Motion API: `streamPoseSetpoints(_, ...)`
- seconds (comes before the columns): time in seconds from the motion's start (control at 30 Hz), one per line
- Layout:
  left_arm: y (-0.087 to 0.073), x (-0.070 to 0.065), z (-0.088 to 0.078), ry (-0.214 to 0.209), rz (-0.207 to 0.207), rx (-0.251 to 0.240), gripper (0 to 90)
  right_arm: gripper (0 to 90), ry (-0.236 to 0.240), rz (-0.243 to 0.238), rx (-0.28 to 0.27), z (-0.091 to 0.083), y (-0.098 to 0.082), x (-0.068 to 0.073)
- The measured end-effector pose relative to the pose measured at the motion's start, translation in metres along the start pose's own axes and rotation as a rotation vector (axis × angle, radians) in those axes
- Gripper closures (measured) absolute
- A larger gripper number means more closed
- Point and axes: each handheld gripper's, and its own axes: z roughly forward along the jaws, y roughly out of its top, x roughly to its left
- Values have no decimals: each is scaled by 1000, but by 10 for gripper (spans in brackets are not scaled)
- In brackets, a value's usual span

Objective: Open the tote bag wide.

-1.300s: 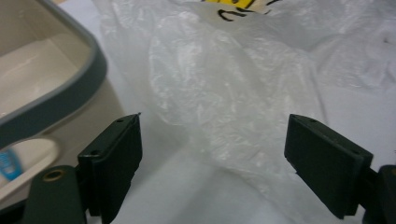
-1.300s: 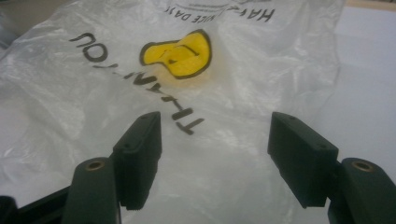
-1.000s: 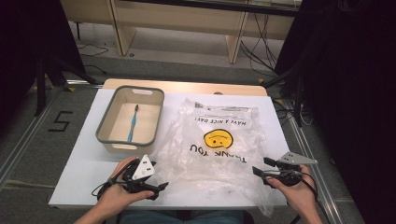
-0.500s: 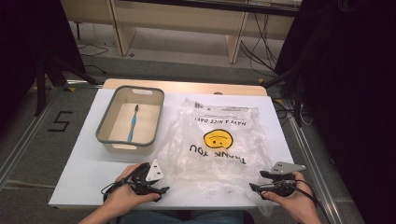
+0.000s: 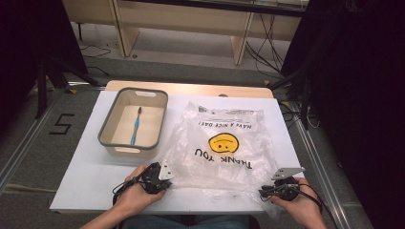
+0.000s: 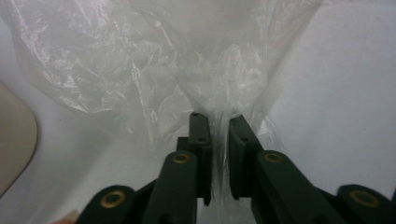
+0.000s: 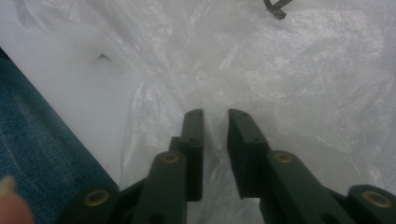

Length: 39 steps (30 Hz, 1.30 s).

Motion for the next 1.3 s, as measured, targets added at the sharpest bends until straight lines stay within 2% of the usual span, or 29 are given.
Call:
streamPoseSetpoints(0.03, 3, 1, 2, 9, 10, 11, 877, 859, 4, 10, 12, 0, 0, 0)
streamPoseSetpoints(0.07, 3, 1, 2, 9, 10, 11, 882, 859, 4, 10, 12, 0, 0, 0)
streamPoseSetpoints(0.1, 7, 2, 5, 34, 21, 13, 886, 892, -1, 27, 16, 0, 0, 0)
streamPoseSetpoints(0.2, 11, 3, 8, 54, 26, 16, 890, 900, -11, 37, 19, -1, 0, 0)
streamPoseSetpoints(0.23, 15, 5, 12, 82, 31, 16, 891, 900, -21, 49, 11, -2, 0, 0)
streamPoseSetpoints(0.27, 15, 5, 12, 82, 31, 16, 892, 900, -21, 49, 11, -2, 0, 0)
streamPoseSetpoints(0.4, 24, 13, 18, 120, 19, 3, 892, 900, -44, 69, -16, -5, 0, -2)
streamPoseSetpoints(0.43, 29, 17, 20, 138, 11, -7, 893, 900, -51, 89, -25, -6, 0, -3)
streamPoseSetpoints(0.53, 35, 20, 22, 153, 4, -18, 892, 900, -56, 103, -37, -7, 0, -3)
streamPoseSetpoints(0.57, 41, 23, 23, 175, 1, -30, 892, 900, -60, 123, -39, -8, 0, -3)
streamPoseSetpoints(0.6, 41, 23, 23, 175, 1, -30, 892, 900, -60, 123, -39, -8, 0, -3)
streamPoseSetpoints(0.63, 47, 27, 26, 196, -5, -37, 892, 900, -61, 129, -46, -7, 0, -3)
streamPoseSetpoints(0.67, 47, 27, 26, 196, -5, -37, 892, 900, -61, 129, -46, -7, 0, -3)
streamPoseSetpoints(0.7, 53, 32, 29, 220, -16, -43, 892, 900, -61, 134, -46, -6, 0, -3)
streamPoseSetpoints(0.73, 53, 32, 29, 220, -16, -43, 892, 900, -61, 134, -46, -6, 0, -3)
streamPoseSetpoints(0.77, 59, 36, 32, 251, -19, -48, 892, 900, -55, 141, -46, -5, 1, -2)
streamPoseSetpoints(1.0, 69, 41, 40, 304, -38, -75, 874, 900, -39, 142, -49, 0, 6, 3)
streamPoseSetpoints(1.07, 70, 42, 41, 313, -47, -88, 795, 900, -30, 150, -49, 2, 7, 5)
streamPoseSetpoints(1.1, 72, 42, 39, 328, -43, -121, 725, 900, -31, 147, -55, 3, 8, 5)
streamPoseSetpoints(1.13, 72, 42, 39, 328, -43, -121, 659, 900, -31, 147, -55, 3, 8, 5)
streamPoseSetpoints(1.17, 73, 41, 37, 340, -24, -147, 659, 900, -27, 161, -57, 3, 9, 6)
streamPoseSetpoints(1.23, 77, 35, 26, 355, -9, -187, 463, 900, -22, 171, -69, 4, 10, 7)
streamPoseSetpoints(1.27, 77, 35, 26, 355, -9, -187, 419, 900, -22, 171, -69, 4, 10, 7)
streamPoseSetpoints(1.3, 79, 32, 20, 353, -6, -212, 369, 900, -23, 184, -66, 5, 10, 7)
